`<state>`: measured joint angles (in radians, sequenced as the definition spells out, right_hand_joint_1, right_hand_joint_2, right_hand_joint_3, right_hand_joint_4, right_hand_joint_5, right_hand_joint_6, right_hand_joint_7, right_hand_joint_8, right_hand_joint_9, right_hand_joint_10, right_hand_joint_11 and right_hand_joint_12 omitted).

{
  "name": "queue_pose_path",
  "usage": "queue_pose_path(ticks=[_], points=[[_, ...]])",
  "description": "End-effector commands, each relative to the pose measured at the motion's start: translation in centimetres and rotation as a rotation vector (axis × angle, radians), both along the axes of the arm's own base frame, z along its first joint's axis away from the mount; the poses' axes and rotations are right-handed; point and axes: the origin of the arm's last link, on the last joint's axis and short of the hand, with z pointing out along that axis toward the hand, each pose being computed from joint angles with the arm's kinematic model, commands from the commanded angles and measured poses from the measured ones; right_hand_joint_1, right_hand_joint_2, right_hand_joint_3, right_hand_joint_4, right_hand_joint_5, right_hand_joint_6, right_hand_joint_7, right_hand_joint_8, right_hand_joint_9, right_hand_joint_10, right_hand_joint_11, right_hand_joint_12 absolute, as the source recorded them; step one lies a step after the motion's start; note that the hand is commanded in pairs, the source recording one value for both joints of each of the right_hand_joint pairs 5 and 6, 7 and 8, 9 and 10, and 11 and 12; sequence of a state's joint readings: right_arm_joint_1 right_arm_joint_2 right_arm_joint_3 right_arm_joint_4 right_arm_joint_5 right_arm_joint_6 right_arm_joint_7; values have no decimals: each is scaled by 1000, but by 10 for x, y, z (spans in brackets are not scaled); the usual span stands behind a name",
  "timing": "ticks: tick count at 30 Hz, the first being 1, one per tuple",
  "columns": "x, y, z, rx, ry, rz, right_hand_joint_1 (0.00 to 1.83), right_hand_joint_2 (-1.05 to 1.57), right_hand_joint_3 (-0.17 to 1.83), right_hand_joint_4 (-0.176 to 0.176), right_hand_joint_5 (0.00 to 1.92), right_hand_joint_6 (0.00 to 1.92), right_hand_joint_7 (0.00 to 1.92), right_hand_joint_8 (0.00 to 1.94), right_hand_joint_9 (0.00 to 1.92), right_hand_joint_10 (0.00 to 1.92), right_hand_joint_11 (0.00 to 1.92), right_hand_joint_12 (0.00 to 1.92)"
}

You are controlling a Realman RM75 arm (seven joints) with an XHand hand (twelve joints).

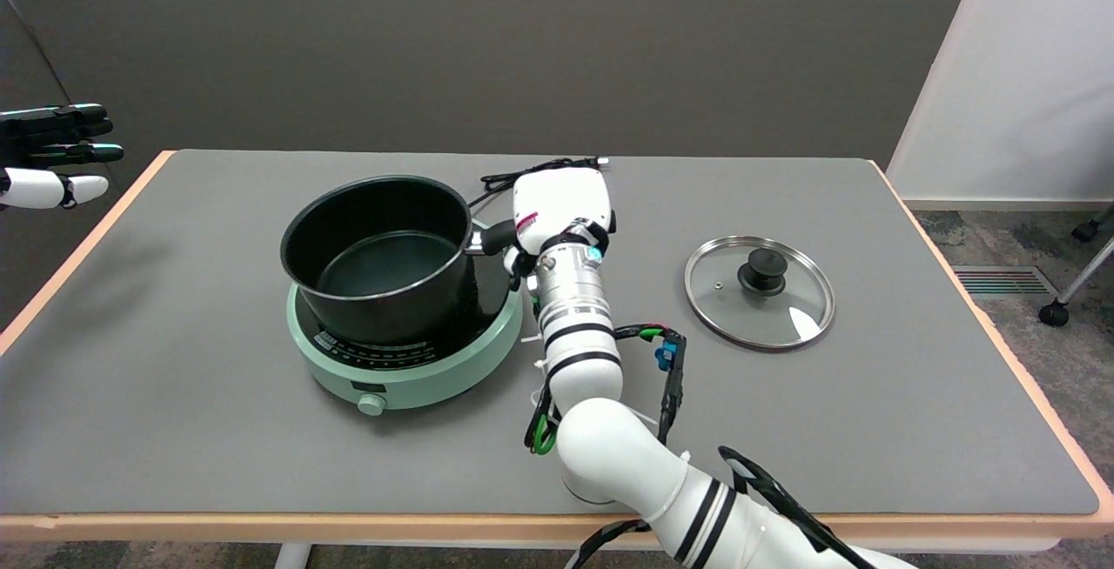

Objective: Place the soup pot onto the induction stove.

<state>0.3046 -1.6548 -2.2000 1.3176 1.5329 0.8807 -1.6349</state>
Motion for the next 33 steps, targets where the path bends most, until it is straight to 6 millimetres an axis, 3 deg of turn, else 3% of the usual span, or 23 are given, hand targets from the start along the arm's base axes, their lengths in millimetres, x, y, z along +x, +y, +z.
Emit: queue_pose_path(ticks=[1, 16, 20, 25, 33], points=[[-8, 0, -1, 5, 21, -7, 933, 1366, 526, -57, 1915, 1915, 1915, 1915, 1915, 1915, 1915, 1915], [-8, -1, -2, 14, 28, -4, 922, 1373, 462, -75, 1792, 1792, 1792, 1792, 1792, 1792, 1792, 1792], [-8, 0, -2, 19, 34, -3, 910, 1349, 471, -85, 1599, 1599, 1599, 1599, 1599, 1599, 1599, 1599], [-6, -1, -5, 33, 56, 10, 924, 1136, 850, -66, 1322, 1322, 1322, 1322, 1322, 1322, 1322, 1322], [-5, 1, -5, 35, 61, 12, 906, 1052, 1117, -48, 1229, 1229, 1229, 1229, 1229, 1229, 1229, 1229]])
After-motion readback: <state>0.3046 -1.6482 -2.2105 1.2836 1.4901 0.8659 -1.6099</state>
